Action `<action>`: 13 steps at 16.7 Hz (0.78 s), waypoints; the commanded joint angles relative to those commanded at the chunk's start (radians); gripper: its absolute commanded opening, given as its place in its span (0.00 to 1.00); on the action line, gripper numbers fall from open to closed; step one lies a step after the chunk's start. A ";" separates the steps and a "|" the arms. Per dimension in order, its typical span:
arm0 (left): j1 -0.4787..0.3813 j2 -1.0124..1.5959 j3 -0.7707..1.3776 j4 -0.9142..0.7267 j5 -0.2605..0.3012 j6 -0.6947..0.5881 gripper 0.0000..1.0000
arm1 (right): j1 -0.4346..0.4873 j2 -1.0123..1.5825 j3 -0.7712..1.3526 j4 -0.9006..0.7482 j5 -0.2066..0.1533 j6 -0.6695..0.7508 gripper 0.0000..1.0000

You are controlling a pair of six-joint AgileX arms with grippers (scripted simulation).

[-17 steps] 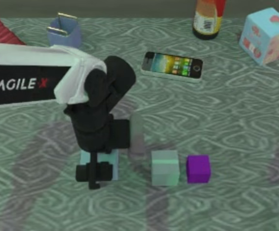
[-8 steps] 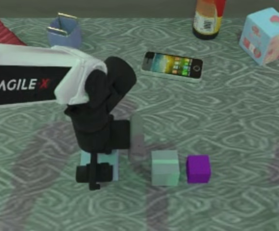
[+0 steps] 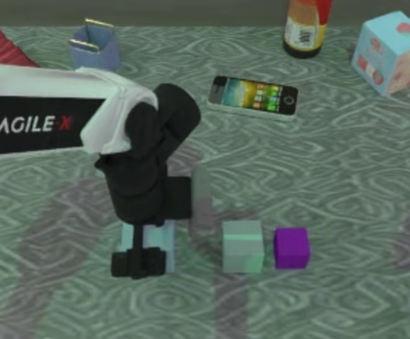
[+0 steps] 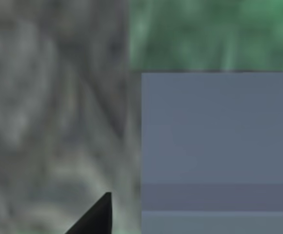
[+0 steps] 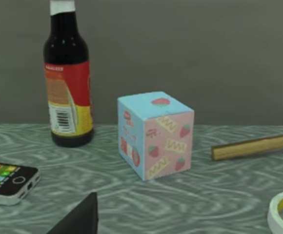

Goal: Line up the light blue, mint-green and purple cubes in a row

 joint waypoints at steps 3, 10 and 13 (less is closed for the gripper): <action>0.000 0.000 0.000 0.000 0.000 0.000 1.00 | 0.000 0.000 0.000 0.000 0.000 0.000 1.00; 0.007 -0.024 0.058 -0.076 -0.001 0.001 1.00 | 0.000 0.000 0.000 0.000 0.000 0.000 1.00; 0.015 -0.062 0.132 -0.207 0.000 0.000 1.00 | 0.000 0.000 0.000 0.000 0.000 0.000 1.00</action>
